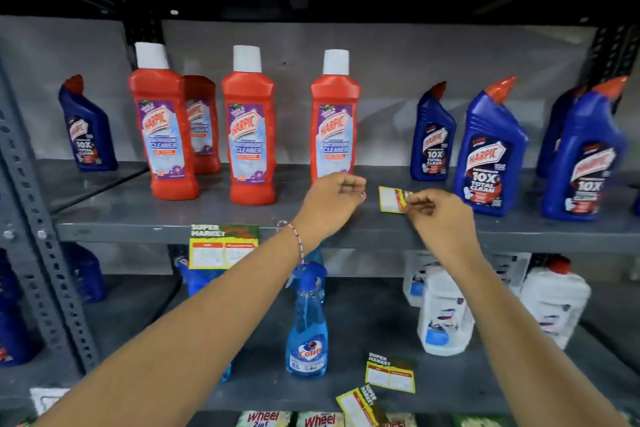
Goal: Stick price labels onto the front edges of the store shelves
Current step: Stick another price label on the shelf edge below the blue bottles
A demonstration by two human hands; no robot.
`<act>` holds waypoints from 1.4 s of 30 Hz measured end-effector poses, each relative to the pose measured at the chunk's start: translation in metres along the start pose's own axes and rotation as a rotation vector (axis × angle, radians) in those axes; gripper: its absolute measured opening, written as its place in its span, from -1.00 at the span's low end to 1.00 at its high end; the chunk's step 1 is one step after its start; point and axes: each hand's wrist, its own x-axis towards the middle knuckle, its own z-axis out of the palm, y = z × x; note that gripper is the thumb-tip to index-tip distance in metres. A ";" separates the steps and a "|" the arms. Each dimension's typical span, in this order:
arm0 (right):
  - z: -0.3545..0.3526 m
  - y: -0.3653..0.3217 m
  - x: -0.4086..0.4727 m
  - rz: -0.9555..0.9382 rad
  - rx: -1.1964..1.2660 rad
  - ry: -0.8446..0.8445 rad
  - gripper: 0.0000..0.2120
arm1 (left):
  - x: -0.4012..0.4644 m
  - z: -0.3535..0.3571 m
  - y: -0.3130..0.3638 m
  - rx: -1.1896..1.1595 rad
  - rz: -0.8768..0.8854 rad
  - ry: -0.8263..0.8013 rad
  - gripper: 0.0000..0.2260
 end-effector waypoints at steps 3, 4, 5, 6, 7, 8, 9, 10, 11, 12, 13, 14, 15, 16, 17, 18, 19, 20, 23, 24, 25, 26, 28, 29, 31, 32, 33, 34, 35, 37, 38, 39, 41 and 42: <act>-0.003 0.009 0.013 -0.032 -0.028 -0.070 -0.87 | 0.030 0.031 0.005 -0.066 -0.181 -0.011 -0.70; -0.004 0.012 0.016 -0.040 -0.042 -0.089 -0.87 | 0.037 0.039 0.007 -0.056 -0.228 -0.019 -0.68; -0.004 0.013 0.019 -0.046 -0.050 -0.107 -0.87 | 0.043 0.045 0.010 -0.050 -0.262 -0.025 -0.69; -0.003 0.016 0.022 -0.045 -0.053 -0.124 -0.88 | 0.047 0.051 0.014 -0.043 -0.294 -0.033 -0.72; -0.003 0.018 0.023 -0.045 -0.051 -0.139 -0.89 | 0.052 0.057 0.017 -0.035 -0.320 -0.040 -0.81; -0.003 0.021 0.025 -0.045 -0.045 -0.149 -0.90 | 0.054 0.062 0.023 -0.008 -0.337 -0.043 -0.93; -0.003 0.023 0.026 -0.047 -0.040 -0.156 -0.90 | 0.060 0.066 0.024 -0.028 -0.347 -0.050 -0.84; -0.004 0.024 0.026 -0.050 -0.032 -0.160 -0.90 | 0.064 0.069 0.025 -0.039 -0.357 -0.048 -0.78; -0.004 0.025 0.026 -0.055 -0.024 -0.163 -0.90 | 0.067 0.070 0.026 -0.071 -0.371 -0.039 -0.77; -0.005 0.026 0.026 -0.066 -0.019 -0.159 -0.90 | 0.070 0.071 0.024 -0.077 -0.377 -0.018 -0.80; -0.006 0.026 0.025 -0.078 -0.019 -0.148 -0.88 | 0.075 0.072 0.020 -0.076 -0.372 0.006 -0.83; -0.007 0.026 0.024 -0.094 -0.018 -0.129 -0.86 | 0.078 0.073 0.016 -0.057 -0.345 0.032 -0.86; -0.008 0.026 0.023 -0.110 -0.012 -0.100 -0.83 | 0.079 0.074 0.015 -0.024 -0.323 0.058 -0.89; -0.008 0.027 0.023 -0.118 0.005 -0.065 -0.78 | 0.078 0.077 0.013 -0.021 -0.297 0.079 -0.93; -0.009 0.028 0.023 -0.111 0.034 -0.033 -0.71 | 0.076 0.079 0.011 -0.027 -0.270 0.097 -0.95; -0.010 0.028 0.023 -0.093 0.074 -0.005 -0.62 | 0.073 0.082 0.009 -0.035 -0.252 0.116 -0.90; -0.010 0.028 0.024 -0.061 0.112 0.007 -0.53 | 0.071 0.083 0.007 -0.049 -0.236 0.134 -0.85; -0.011 0.027 0.026 -0.023 0.143 0.005 -0.47 | 0.068 0.085 0.004 -0.062 -0.222 0.149 -0.83; -0.015 0.021 0.037 0.083 0.159 -0.093 -0.45 | 0.064 0.085 0.001 -0.087 -0.207 0.156 -0.83; -0.016 0.018 0.042 0.116 0.137 -0.150 -0.49 | 0.064 0.085 0.001 -0.088 -0.213 0.160 -0.84; -0.015 0.015 0.047 0.146 0.101 -0.208 -0.51 | 0.065 0.086 0.000 -0.087 -0.215 0.164 -0.84; -0.014 0.014 0.053 0.171 0.062 -0.263 -0.51 | 0.065 0.086 0.000 -0.082 -0.215 0.168 -0.84; -0.010 0.011 0.063 0.194 -0.006 -0.345 -0.49 | 0.065 0.088 0.000 -0.081 -0.211 0.176 -0.83; -0.009 0.011 0.068 0.201 -0.024 -0.361 -0.48 | 0.065 0.088 0.000 -0.079 -0.211 0.180 -0.83; -0.006 0.012 0.078 0.236 -0.018 -0.367 -0.47 | 0.064 0.089 -0.001 -0.071 -0.212 0.186 -0.82; -0.006 0.013 0.082 0.252 -0.009 -0.367 -0.47 | 0.064 0.090 -0.001 -0.060 -0.204 0.187 -0.82; -0.006 0.014 0.084 0.260 -0.001 -0.371 -0.47 | 0.064 0.090 -0.001 -0.046 -0.195 0.187 -0.81; -0.004 0.016 0.085 0.261 0.017 -0.373 -0.49 | 0.064 0.090 -0.002 -0.036 -0.194 0.185 -0.80; -0.003 0.019 0.084 0.253 0.050 -0.359 -0.52 | 0.064 0.090 -0.003 -0.036 -0.196 0.182 -0.79; 0.001 0.027 0.082 0.230 0.160 -0.285 -0.56 | 0.066 0.089 -0.004 -0.062 -0.202 0.170 -0.78; 0.002 0.029 0.080 0.225 0.215 -0.242 -0.58 | 0.066 0.089 -0.004 -0.076 -0.201 0.169 -0.78; 0.002 0.032 0.079 0.231 0.280 -0.210 -0.59 | 0.065 0.089 -0.004 -0.099 -0.196 0.170 -0.80; 0.004 0.037 0.081 0.260 0.420 -0.179 -0.61 | 0.064 0.085 -0.002 -0.192 -0.187 0.160 -0.81; 0.004 0.038 0.081 0.269 0.466 -0.181 -0.63 | 0.062 0.084 -0.001 -0.250 -0.182 0.143 -0.81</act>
